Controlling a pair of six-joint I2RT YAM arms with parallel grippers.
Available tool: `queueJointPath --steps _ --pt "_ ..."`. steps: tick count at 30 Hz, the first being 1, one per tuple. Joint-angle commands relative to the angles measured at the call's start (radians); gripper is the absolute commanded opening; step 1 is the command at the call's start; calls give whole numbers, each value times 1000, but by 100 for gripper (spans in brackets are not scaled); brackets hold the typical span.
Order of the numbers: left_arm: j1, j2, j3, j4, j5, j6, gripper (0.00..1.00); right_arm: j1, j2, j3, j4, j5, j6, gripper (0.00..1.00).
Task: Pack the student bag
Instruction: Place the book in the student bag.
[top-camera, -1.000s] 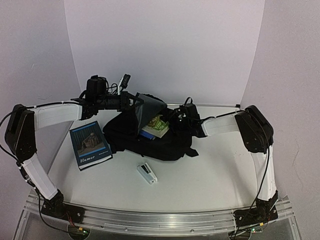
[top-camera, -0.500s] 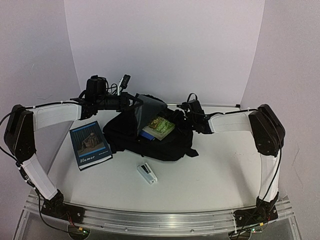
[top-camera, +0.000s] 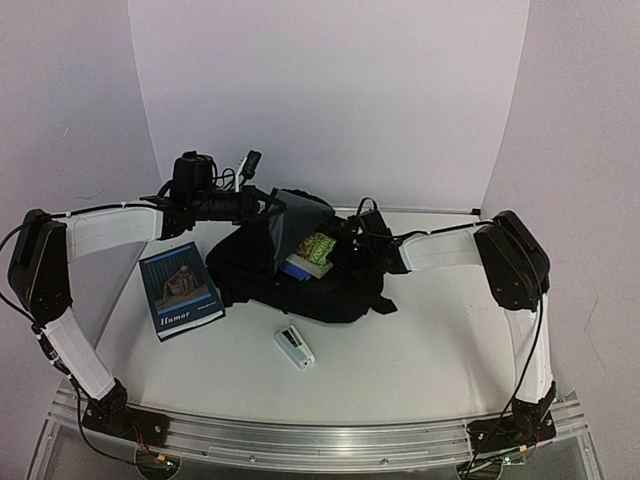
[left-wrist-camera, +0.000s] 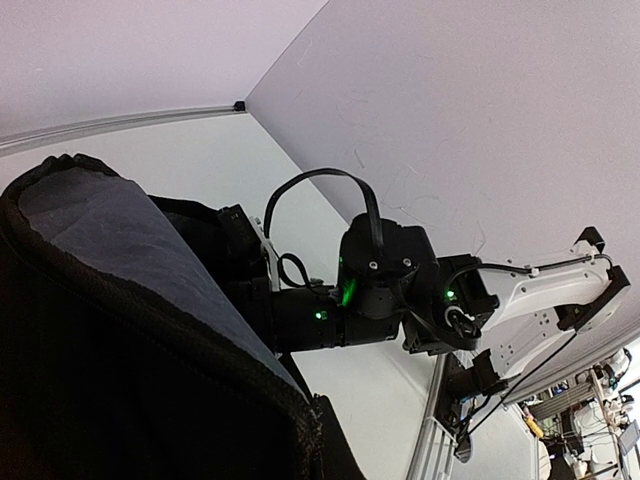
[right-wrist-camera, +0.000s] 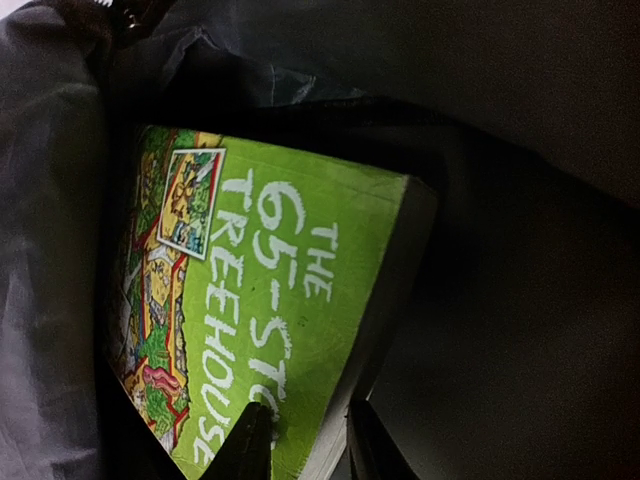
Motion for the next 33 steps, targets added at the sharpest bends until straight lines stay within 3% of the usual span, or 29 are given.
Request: queueJointPath --steps 1,11,15,18,21,23,26,30,33 --pt "-5 -37 35 16 4 17 0 0 55 118 126 -62 -27 22" --pt "7 -42 20 -26 -25 15 0 4 133 215 146 -96 -69 21" --pt "40 -53 1 -85 -88 -3 0 4 66 167 147 -57 -100 28" --pt "64 -66 -29 -186 -214 -12 3 4 -31 95 146 -28 -139 37" --pt "92 -70 -67 -302 -356 -39 21 5 -148 13 142 -18 -166 48" --pt "125 -78 -97 -375 -413 -73 51 4 -239 -42 138 -19 -187 55" --pt "170 -134 -162 -434 -473 -97 77 4 -344 -119 126 -19 -212 65" --pt "247 -261 -265 -480 -530 -121 93 5 -461 -186 104 -28 -252 75" --pt "334 -342 -325 -523 -535 -145 99 16 -486 -182 65 -71 -311 79"
